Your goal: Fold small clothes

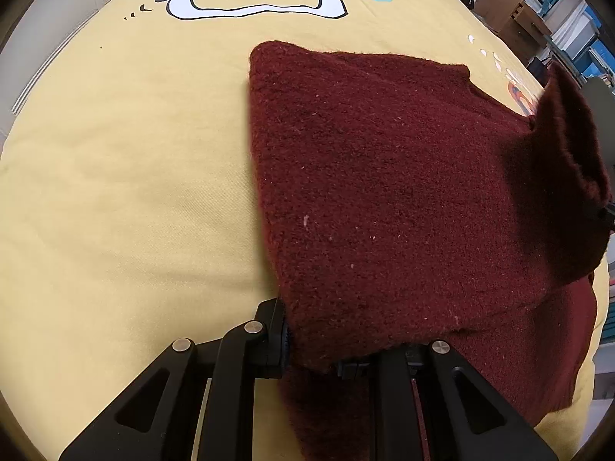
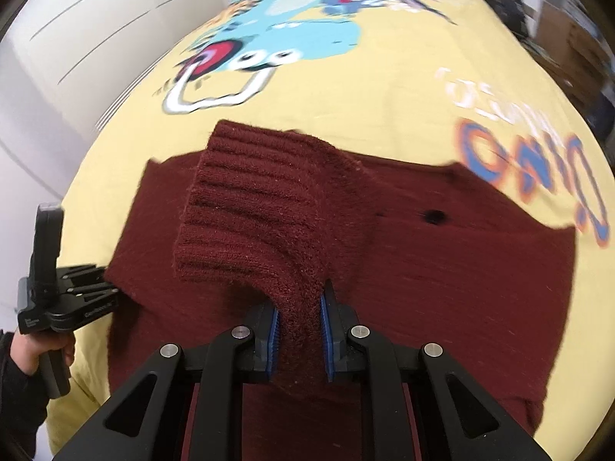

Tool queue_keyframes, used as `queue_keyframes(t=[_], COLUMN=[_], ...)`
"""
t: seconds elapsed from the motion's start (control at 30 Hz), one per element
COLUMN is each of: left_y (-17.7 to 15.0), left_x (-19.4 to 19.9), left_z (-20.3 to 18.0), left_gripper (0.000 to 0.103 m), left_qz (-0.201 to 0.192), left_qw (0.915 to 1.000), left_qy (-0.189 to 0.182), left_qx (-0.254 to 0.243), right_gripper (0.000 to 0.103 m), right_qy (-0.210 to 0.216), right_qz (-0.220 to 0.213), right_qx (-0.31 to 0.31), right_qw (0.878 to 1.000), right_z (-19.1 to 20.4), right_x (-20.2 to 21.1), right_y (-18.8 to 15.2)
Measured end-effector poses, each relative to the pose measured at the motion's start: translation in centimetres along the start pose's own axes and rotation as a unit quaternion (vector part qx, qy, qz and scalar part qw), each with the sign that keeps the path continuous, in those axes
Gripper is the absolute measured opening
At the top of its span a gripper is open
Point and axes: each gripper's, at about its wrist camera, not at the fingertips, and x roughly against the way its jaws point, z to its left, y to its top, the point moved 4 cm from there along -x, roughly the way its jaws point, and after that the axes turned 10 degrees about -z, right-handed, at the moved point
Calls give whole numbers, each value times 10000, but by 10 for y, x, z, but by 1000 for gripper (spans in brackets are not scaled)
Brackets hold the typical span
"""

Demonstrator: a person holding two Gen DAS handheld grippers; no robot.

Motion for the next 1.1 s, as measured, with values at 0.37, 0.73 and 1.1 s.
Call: queue_keyframes(t=[0.37,0.73,1.1], left_y=[2,-2,-4], left_x=[-3,-13,-6], left_z=[-17,-17,-15], left_gripper=[14,14,14], left_qz=[-50,-22,-34], left_qw=[9996,9996,9997], left_qy=[232,230,206], left_qx=[-173,-147,-122], right_gripper=[17,24,54], right_qy=[6,-107,-1072], right_qz=[172,365,438], right_qx=[-1078,-1398,-1027], right_qw=[9940,9894,9879], right_z=[-72,-92,-132], right_x=[5,-5,35], right_y=[-36,-61,-60])
